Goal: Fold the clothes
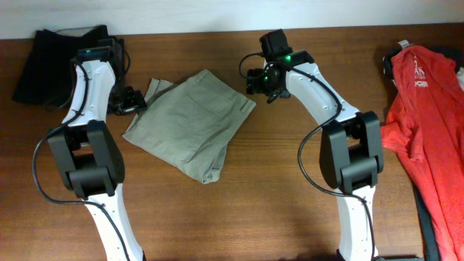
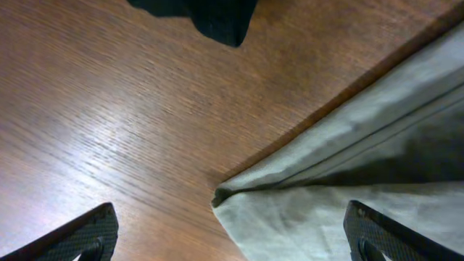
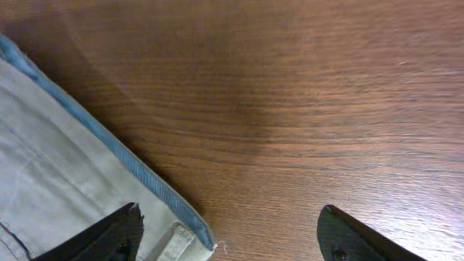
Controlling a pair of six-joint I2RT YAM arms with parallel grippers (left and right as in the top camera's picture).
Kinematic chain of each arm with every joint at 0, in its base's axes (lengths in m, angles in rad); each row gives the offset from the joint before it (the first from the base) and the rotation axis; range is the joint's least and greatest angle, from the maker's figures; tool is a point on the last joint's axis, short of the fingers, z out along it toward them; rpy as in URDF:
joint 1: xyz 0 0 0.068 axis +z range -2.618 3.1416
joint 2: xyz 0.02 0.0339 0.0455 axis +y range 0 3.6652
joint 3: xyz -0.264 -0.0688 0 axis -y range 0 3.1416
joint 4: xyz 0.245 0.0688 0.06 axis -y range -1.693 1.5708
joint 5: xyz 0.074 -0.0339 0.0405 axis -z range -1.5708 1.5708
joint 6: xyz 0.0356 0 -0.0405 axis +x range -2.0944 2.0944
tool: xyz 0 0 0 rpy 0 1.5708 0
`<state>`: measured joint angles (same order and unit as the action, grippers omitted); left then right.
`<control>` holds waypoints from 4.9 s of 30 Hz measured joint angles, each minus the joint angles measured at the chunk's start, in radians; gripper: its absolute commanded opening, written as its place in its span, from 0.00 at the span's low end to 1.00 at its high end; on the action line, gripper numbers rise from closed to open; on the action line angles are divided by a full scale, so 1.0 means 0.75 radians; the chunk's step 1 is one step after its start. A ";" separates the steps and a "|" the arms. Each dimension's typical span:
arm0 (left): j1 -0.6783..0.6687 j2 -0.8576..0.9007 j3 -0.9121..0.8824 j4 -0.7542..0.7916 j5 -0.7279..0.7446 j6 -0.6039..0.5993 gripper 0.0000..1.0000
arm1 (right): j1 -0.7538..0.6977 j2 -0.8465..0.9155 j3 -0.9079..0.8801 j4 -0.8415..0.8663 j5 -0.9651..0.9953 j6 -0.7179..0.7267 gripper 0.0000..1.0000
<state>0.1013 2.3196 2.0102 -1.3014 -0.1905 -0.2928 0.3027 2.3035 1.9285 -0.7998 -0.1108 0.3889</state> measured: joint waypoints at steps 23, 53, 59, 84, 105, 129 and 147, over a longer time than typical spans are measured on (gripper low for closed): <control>0.000 0.000 -0.060 0.016 0.000 0.000 0.99 | 0.180 0.062 -0.001 0.064 -0.053 -0.015 0.04; 0.000 0.000 -0.063 0.018 0.000 0.000 0.99 | -0.286 0.062 0.049 -0.412 0.003 0.396 0.04; 0.001 0.000 -0.095 0.042 0.000 0.000 0.99 | -0.390 -0.010 0.049 -0.544 0.152 0.513 0.04; 0.002 0.001 -0.099 0.086 0.111 0.000 0.99 | 0.183 -0.448 0.043 -0.485 0.246 0.329 0.04; 0.002 0.000 -0.100 0.015 0.115 0.000 0.99 | 0.614 -0.448 0.045 -0.120 -0.122 0.172 0.99; -0.051 -0.082 -0.250 -0.118 0.799 0.481 0.99 | -0.609 -0.399 0.089 -0.326 -0.104 0.086 0.99; -0.250 -0.111 -0.433 0.127 0.350 0.116 0.51 | -0.613 -0.399 0.089 -0.326 -0.104 0.080 0.98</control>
<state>-0.0864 2.2364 1.6852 -1.2060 0.0719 -0.2058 -0.1574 2.0041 1.9953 -1.0443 -0.1890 0.4488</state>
